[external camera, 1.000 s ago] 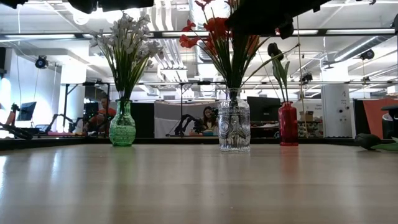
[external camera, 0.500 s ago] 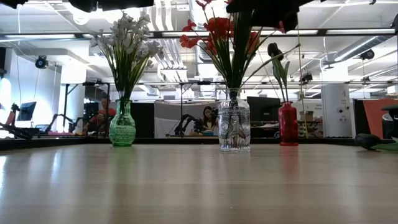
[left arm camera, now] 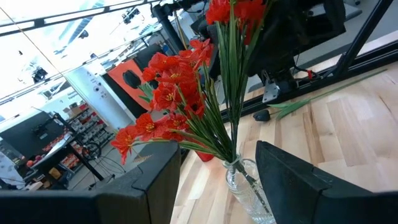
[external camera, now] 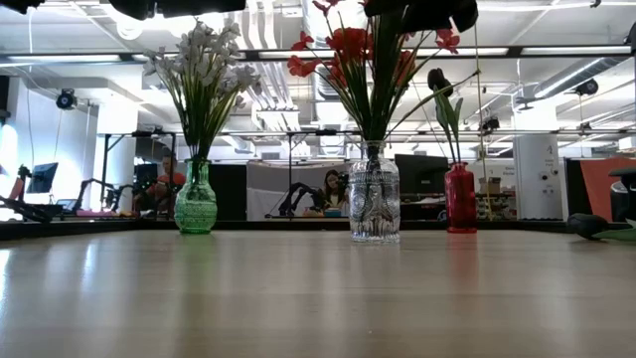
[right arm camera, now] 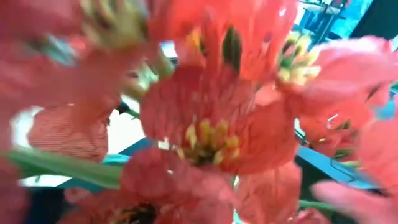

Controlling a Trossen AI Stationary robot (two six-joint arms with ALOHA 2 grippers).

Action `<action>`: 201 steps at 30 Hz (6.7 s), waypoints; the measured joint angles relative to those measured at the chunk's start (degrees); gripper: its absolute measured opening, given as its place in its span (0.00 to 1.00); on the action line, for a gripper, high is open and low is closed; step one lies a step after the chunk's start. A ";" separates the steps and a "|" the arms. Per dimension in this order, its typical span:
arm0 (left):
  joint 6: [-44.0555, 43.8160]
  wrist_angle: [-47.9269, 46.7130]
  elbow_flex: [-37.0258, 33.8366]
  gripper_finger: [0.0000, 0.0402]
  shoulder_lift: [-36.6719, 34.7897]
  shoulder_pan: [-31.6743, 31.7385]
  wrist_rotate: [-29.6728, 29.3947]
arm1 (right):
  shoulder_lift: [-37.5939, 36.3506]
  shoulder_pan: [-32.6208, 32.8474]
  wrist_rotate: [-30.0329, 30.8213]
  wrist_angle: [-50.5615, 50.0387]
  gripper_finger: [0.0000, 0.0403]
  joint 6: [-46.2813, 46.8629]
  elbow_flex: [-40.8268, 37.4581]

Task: Sort flowers into vase by color
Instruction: Put the red flower into the transparent vase

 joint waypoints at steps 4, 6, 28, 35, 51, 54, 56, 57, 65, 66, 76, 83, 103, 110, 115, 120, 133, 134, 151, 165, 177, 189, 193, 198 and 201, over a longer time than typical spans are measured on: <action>-0.02 0.00 0.00 0.48 0.00 0.00 0.00 | 0.00 0.00 0.02 -4.78 0.71 1.19 2.54; -0.02 0.00 0.00 0.48 0.00 0.00 0.00 | -0.02 0.00 0.00 -5.80 0.70 1.19 3.24; -0.02 0.18 0.00 0.48 0.00 0.00 0.00 | 0.48 -1.69 -0.03 -6.83 0.50 3.73 4.22; -0.01 0.19 0.00 0.48 0.00 0.00 0.02 | 0.57 -1.92 -0.55 -6.86 0.48 4.29 4.18; -0.02 0.07 0.00 0.48 0.00 0.00 0.02 | 0.59 -2.25 -0.63 -6.97 0.56 4.53 2.33; 0.00 0.02 0.00 0.48 0.00 0.00 0.01 | 0.36 -2.14 -0.63 -7.26 0.63 4.45 2.77; 0.00 0.00 0.00 0.48 0.00 0.00 0.00 | 0.17 -2.14 -0.63 -8.43 0.67 4.55 3.53; -0.02 0.02 0.00 0.48 0.00 0.00 0.02 | 0.17 -2.12 -0.63 -9.47 0.69 4.64 4.02; -0.01 0.00 0.00 0.48 0.00 0.00 0.01 | 0.17 -0.56 -2.14 -15.67 0.79 6.08 7.69; -0.02 0.00 0.00 0.48 0.00 0.00 0.01 | 0.17 -0.30 -2.14 -16.39 0.79 6.15 8.18; -0.01 0.00 0.00 0.48 0.00 0.00 0.01 | 0.17 1.51 -1.51 -22.70 0.76 9.12 10.72; -0.02 0.04 0.00 0.48 0.00 0.00 0.01 | 0.38 1.45 2.83 -22.83 0.70 9.49 10.58; -0.02 0.17 -0.02 0.48 0.02 0.00 0.04 | 4.26 -2.10 0.00 -20.52 0.57 9.70 11.06; -0.02 0.10 -0.02 0.48 0.02 0.00 0.02 | 3.89 -2.03 0.00 -20.58 0.61 8.92 12.56; -0.02 -0.04 -0.02 0.48 0.02 0.00 0.02 | 3.85 -2.03 -0.02 -21.96 0.70 8.64 13.81; -0.02 -0.03 -0.02 0.48 0.02 0.00 0.01 | 3.78 -2.03 -0.02 -27.59 0.76 10.70 16.36; -1.08 -0.02 -0.02 0.48 0.02 0.00 0.00 | 3.74 -1.40 -3.50 -35.70 0.77 12.92 22.25; -1.16 -0.05 -0.02 0.48 0.02 0.00 0.00 | 3.74 -1.40 -5.05 -36.24 0.77 13.43 22.69; -2.39 -0.31 -0.02 0.48 0.02 0.00 0.24 | 2.26 -1.40 -9.07 -43.67 0.77 19.02 26.64; -5.17 5.80 -0.02 0.48 0.02 0.70 14.57 | -1.75 -0.61 -9.67 -48.03 0.77 18.49 27.00; -6.83 24.17 1.13 0.48 12.84 0.94 14.76 | -5.40 2.01 -9.51 -49.19 0.77 16.88 27.00; 0.80 24.64 15.96 0.48 28.37 0.79 4.87 | -5.51 2.01 -9.52 -49.50 0.77 13.94 27.00; 0.87 24.61 18.24 0.48 31.01 0.79 4.91 | -5.49 2.28 -9.55 -50.64 0.77 13.99 27.00; 0.46 24.66 18.91 0.48 31.89 0.94 4.76 | -5.49 3.17 -9.51 -50.85 0.77 13.97 26.98; -0.65 24.65 18.84 0.48 31.91 1.36 4.76 | -5.40 3.21 -9.55 -50.84 0.77 13.97 26.98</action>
